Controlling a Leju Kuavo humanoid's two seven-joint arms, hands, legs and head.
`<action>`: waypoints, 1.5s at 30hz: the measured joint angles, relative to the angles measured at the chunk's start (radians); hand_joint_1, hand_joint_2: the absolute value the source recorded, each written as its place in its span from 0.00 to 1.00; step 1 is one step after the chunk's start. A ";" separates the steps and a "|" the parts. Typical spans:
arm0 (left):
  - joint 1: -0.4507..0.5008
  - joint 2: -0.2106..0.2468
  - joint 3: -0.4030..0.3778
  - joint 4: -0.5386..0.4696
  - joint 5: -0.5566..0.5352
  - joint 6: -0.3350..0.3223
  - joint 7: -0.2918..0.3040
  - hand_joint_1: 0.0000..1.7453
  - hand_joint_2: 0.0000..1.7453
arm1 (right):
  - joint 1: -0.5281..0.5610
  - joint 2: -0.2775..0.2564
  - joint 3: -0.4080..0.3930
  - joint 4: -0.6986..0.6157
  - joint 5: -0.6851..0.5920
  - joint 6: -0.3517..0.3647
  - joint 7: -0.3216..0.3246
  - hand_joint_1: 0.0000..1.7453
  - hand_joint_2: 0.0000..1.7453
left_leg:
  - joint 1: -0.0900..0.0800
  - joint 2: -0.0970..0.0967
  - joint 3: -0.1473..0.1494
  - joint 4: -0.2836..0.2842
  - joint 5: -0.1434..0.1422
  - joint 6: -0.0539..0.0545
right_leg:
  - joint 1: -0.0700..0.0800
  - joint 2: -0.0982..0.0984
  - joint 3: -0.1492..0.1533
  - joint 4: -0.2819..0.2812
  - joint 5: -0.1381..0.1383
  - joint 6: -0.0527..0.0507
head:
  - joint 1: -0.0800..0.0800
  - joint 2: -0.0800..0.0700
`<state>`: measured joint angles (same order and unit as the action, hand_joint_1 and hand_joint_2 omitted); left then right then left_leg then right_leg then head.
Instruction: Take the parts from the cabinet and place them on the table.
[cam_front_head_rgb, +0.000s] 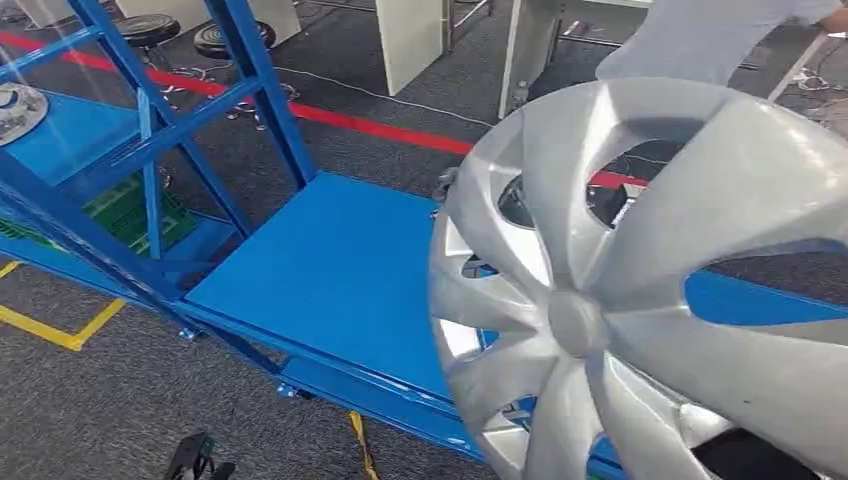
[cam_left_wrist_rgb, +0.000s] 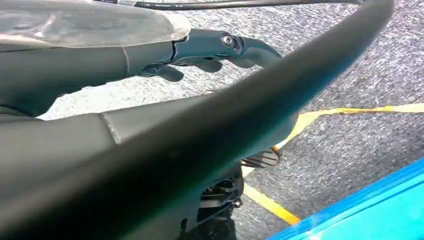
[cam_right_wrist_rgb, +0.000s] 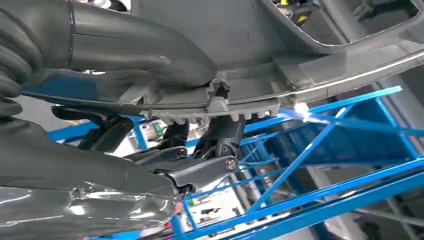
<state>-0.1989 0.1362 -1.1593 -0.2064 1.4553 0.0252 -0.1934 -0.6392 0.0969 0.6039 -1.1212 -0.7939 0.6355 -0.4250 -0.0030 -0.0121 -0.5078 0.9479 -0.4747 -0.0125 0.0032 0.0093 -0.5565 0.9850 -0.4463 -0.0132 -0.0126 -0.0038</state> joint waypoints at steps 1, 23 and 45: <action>0.000 0.000 0.002 0.000 0.000 -0.005 -0.003 0.00 0.00 | 0.001 0.000 0.002 -0.010 0.000 0.000 0.000 1.00 1.00 | 0.000 0.000 0.000 0.000 0.000 0.000 | 0.000 0.000 0.000 0.000 0.000 0.000 | 0.000 0.000; -0.011 -0.008 0.041 0.000 -0.001 -0.006 -0.129 0.00 0.00 | 0.017 0.000 0.078 -0.065 0.010 0.016 0.006 1.00 1.00 | 0.000 0.000 0.000 0.000 0.000 0.000 | 0.000 0.000 0.000 0.000 0.000 0.000 | 0.001 0.000; -0.011 -0.015 0.082 0.000 -0.004 0.017 -0.148 0.00 1.00 | -0.096 -0.011 0.119 0.122 0.034 0.029 -0.011 1.00 1.00 | 0.000 0.000 0.000 0.000 0.000 0.000 | 0.000 0.000 0.000 0.000 0.000 0.000 | 0.001 0.000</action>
<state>-0.2102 0.1213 -1.0777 -0.2064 1.4511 0.0423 -0.3410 -0.7353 0.0855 0.7225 -0.9988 -0.7599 0.6649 -0.4356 -0.0030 -0.0122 -0.5080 0.9481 -0.4745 -0.0125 0.0031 0.0090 -0.5565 0.9850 -0.4461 -0.0133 -0.0114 -0.0038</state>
